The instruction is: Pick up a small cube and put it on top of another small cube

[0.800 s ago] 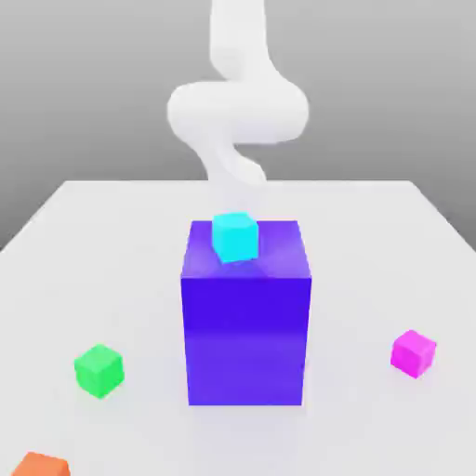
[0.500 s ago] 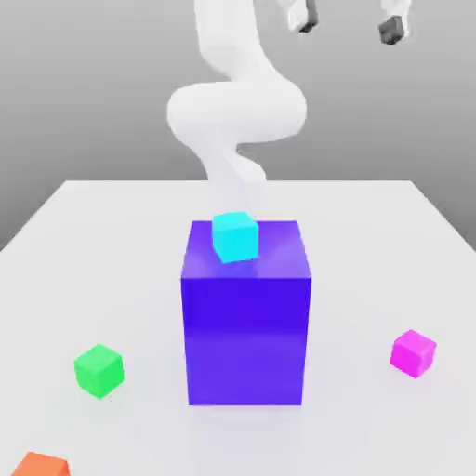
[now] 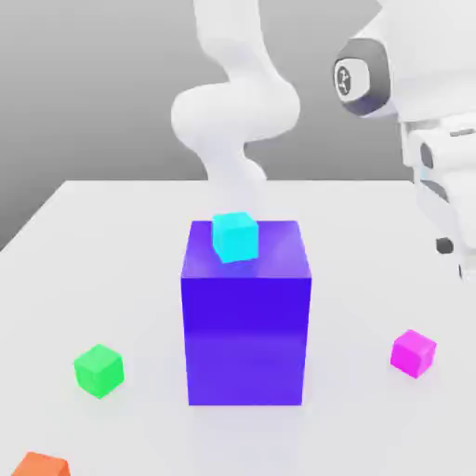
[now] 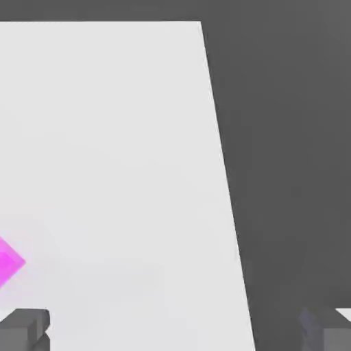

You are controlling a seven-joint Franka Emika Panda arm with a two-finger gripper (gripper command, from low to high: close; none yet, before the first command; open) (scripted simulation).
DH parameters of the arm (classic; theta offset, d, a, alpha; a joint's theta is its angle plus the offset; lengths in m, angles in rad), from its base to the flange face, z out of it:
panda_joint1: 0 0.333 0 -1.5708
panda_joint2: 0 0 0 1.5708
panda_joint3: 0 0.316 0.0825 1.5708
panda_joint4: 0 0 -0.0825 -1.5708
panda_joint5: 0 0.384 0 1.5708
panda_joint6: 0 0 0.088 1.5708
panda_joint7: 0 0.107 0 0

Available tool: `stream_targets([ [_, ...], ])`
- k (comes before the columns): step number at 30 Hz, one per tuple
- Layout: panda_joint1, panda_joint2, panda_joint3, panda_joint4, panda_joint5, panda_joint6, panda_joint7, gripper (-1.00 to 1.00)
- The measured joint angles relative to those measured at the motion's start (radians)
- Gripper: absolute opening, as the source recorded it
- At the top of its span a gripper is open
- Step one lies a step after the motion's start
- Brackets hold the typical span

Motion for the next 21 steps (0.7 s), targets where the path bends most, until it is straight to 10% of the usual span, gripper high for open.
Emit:
stream_targets([
  [16,0.131,0.452,0.057,-0.076,-0.141,0.316,-0.325,0.0],
  [17,0.13,0.471,0.058,-0.072,-0.141,0.331,-0.326,-1.0],
  [21,0.13,0.471,0.058,-0.072,-0.141,0.33,-0.325,-1.0],
])
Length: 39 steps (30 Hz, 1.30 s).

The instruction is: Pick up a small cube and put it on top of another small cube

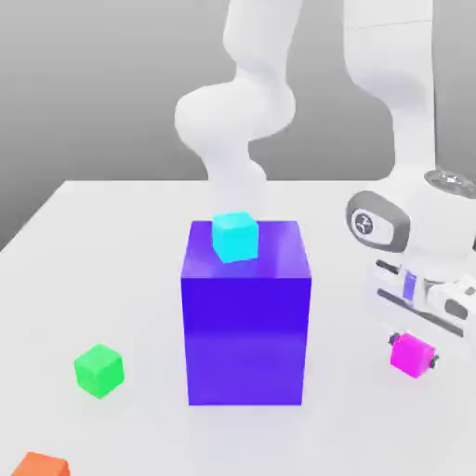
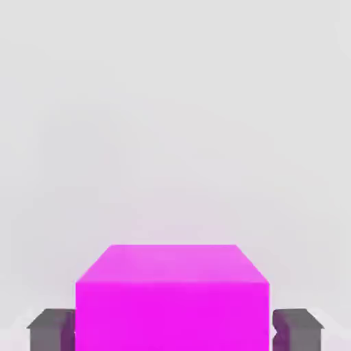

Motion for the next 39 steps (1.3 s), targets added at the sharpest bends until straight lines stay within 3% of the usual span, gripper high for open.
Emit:
stream_targets([
  [3,0.001,-0.004,-0.001,-0.001,-0.001,-0.003,0.0,-1.0],
  [9,0.003,-0.197,0.0,-0.035,0.004,-0.158,-0.002,-1.0],
  [11,-0.013,-0.228,-0.004,0.002,0.021,-0.177,-0.042,-1.0],
  [20,-0.389,-0.349,-0.192,0.154,0.053,-0.248,-0.501,-1.0],
  [32,-0.836,-0.423,-0.435,-0.019,-0.052,-0.329,-0.89,-1.0],
  [34,-0.867,-0.421,-0.458,-0.064,-0.068,-0.331,-0.915,-1.0],
  [39,-0.858,-0.355,-0.458,-0.07,0.006,-0.278,-0.98,-1.0],
])
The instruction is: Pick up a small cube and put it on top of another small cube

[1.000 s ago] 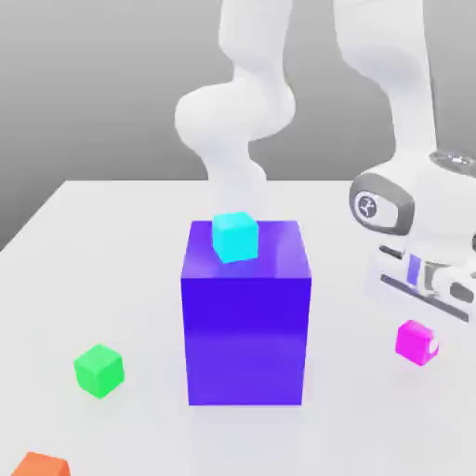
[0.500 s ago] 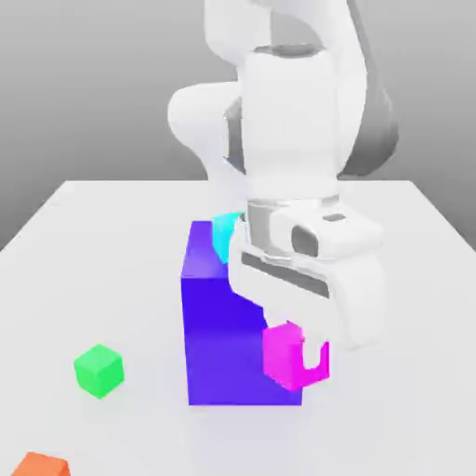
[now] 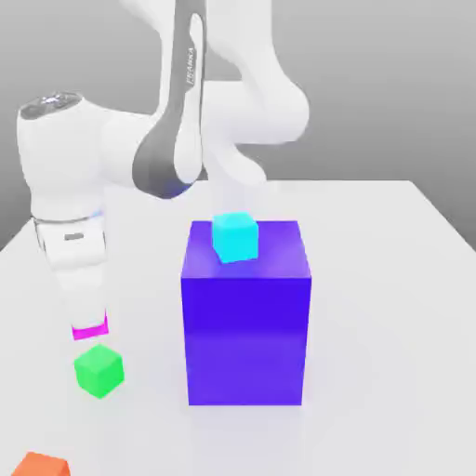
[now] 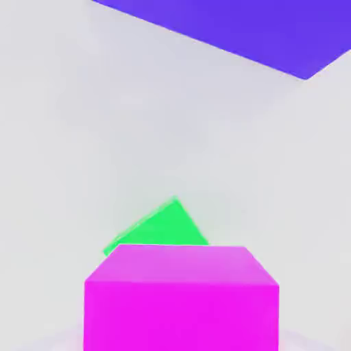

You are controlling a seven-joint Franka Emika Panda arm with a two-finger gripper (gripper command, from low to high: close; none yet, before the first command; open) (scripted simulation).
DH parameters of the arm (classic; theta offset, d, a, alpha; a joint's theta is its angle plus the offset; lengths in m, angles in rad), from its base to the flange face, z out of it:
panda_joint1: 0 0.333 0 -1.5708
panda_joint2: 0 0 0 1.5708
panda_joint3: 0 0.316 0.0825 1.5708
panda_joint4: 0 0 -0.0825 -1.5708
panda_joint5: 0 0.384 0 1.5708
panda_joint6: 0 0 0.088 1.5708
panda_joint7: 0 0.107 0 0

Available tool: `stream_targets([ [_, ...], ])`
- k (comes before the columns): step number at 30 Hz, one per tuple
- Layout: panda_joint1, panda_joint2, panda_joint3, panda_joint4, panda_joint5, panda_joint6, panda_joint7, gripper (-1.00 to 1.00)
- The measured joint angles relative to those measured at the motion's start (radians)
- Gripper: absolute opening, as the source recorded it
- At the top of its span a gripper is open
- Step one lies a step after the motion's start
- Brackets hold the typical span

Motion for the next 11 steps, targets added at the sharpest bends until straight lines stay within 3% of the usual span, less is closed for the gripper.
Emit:
stream_targets([
  [8,-0.026,0.151,0.064,0.005,0.193,0.127,-0.139,-1.0],
  [9,-0.035,0.168,0.077,0.005,0.215,0.142,-0.154,1.0],
  [11,-0.035,0.168,0.077,0.005,0.215,0.142,-0.154,1.0],
])
